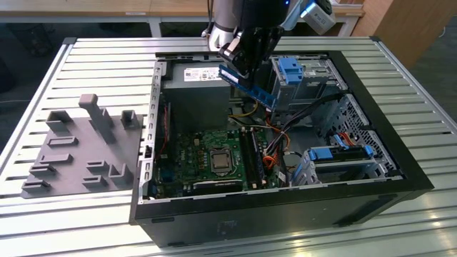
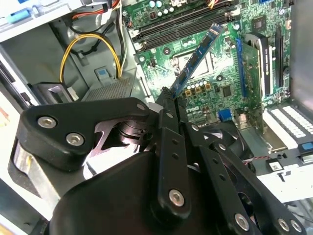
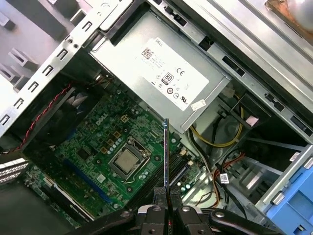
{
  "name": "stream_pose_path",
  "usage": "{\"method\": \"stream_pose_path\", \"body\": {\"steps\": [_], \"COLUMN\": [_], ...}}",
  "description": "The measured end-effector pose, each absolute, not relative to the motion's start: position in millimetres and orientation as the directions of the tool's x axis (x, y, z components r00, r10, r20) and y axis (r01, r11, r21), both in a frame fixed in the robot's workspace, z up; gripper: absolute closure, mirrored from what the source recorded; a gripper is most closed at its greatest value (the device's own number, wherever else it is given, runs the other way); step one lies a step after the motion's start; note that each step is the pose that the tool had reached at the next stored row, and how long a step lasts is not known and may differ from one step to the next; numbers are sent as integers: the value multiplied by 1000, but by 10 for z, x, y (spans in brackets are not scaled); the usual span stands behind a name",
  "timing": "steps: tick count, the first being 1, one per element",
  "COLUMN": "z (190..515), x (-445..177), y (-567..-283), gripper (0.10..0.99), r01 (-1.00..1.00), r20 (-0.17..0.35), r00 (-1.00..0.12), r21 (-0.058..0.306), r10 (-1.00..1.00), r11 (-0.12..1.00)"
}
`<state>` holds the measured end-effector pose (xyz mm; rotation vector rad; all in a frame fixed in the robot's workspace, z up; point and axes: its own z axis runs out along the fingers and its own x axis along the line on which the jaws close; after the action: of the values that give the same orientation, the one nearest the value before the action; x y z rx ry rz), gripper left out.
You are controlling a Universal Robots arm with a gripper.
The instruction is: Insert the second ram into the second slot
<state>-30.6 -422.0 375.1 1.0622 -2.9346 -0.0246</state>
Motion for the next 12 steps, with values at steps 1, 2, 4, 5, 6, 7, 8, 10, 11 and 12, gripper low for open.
{"method": "stream_pose_path", "body": {"steps": [1, 2, 4, 5, 6, 7, 8, 10, 11, 12], "z": [3751, 3750, 3750, 3750, 3750, 3750, 3750, 3749, 3749, 3749], "x": [-306, -306, -306, -306, -306, -306, -306, -306, -306, -306], "y": [-4220, -4220, -4220, -4220, -4220, -4220, -4220, -4220, -4220, -4220], "gripper": [945, 945, 945, 945, 945, 945, 945, 945, 945, 945], "r01": [-634, -628, -616, -610, -605, -599, -593, -581, -575, -569], "r20": [14, 14, 15, 15, 15, 16, 16, 16, 16, 17], "r00": [-773, -778, -787, -792, -796, -801, -805, -814, -818, -822], "r21": [22, 21, 21, 20, 20, 20, 20, 19, 19, 19], "r10": [-635, -628, -616, -611, -605, -599, -593, -581, -575, -569], "r11": [773, 778, 788, 792, 796, 801, 805, 814, 818, 822]}}
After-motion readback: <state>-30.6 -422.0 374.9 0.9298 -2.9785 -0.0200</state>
